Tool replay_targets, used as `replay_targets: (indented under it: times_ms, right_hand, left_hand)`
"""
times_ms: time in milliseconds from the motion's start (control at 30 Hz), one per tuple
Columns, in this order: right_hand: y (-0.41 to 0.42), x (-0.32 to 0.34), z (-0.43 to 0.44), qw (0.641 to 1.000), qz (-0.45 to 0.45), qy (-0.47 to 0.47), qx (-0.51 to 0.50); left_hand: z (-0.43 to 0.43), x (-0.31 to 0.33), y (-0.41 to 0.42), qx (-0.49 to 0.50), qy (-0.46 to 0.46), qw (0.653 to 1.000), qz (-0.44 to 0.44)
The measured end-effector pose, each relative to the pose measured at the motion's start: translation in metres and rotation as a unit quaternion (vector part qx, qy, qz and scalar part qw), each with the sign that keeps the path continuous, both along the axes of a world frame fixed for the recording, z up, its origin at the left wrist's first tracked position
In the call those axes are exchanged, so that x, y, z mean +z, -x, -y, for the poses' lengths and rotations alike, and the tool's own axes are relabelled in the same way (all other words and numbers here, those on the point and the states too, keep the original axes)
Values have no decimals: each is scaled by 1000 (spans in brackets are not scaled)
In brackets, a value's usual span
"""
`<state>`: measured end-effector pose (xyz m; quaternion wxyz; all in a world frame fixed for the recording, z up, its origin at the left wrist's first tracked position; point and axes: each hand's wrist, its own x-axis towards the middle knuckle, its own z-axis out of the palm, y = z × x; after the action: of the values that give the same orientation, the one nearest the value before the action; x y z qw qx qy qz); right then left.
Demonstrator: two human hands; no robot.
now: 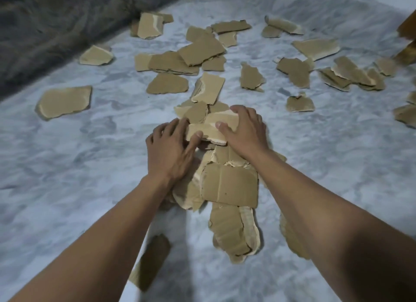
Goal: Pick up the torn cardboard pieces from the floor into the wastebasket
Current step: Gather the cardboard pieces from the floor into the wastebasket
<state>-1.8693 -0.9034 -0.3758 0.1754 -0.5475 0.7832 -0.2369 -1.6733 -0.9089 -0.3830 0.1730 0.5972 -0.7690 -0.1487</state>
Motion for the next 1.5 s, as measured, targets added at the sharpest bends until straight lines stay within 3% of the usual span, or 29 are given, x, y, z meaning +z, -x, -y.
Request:
replay_targets:
  times_ms: [67, 133, 200, 367, 533, 633, 700, 767, 800, 833, 933, 1100, 1333, 1500]
  right_hand:
    - [-6, 6, 3, 999, -34, -41, -8]
    - [-11, 13, 6, 993, -57, -97, -18]
    - [-20, 21, 7, 990, -39, -135, -23]
    - [-62, 33, -4, 991, 11, -132, -2]
    - [-77, 31, -29, 976, 195, -66, -69]
    - [-70, 41, -52, 969, 216, -2, -118]
    - [-64, 54, -64, 964, 217, 46, -149]
    - [-53, 68, -75, 953, 229, 97, -173]
    - [-45, 77, -80, 952, 219, 111, -183]
    - [-36, 87, -86, 952, 203, 123, -192]
    - [-6, 125, -101, 952, 162, 159, -207]
    - [53, 198, -121, 943, 120, 211, -227]
    - [183, 290, -183, 954, -51, 209, -211]
    - [291, 322, -249, 934, -35, 267, -233]
  left_hand:
    - [-5, 6, -9, 37, -55, 998, 3]
    - [-18, 5, -15, 34, -69, 995, 65]
    - [-33, -4, -19, 21, -34, 995, 89]
    - [-34, -12, -15, 27, 45, 998, 42]
    - [-36, -6, -13, 86, 10, 995, 47]
    - [-37, 5, -10, 71, -42, 996, -22]
    - [-37, 19, 4, 42, -107, 981, -157]
    - [-37, 40, 23, 28, -228, 903, -364]
    - [-38, 52, 34, 27, -275, 854, -440]
    - [-40, 63, 45, 12, -291, 829, -479]
    - [-51, 100, 82, -37, -247, 835, -489]
    - [-65, 180, 149, -76, -207, 817, -532]
    - [-121, 268, 268, -128, -183, 789, -572]
    - [-170, 310, 388, -180, -185, 787, -561]
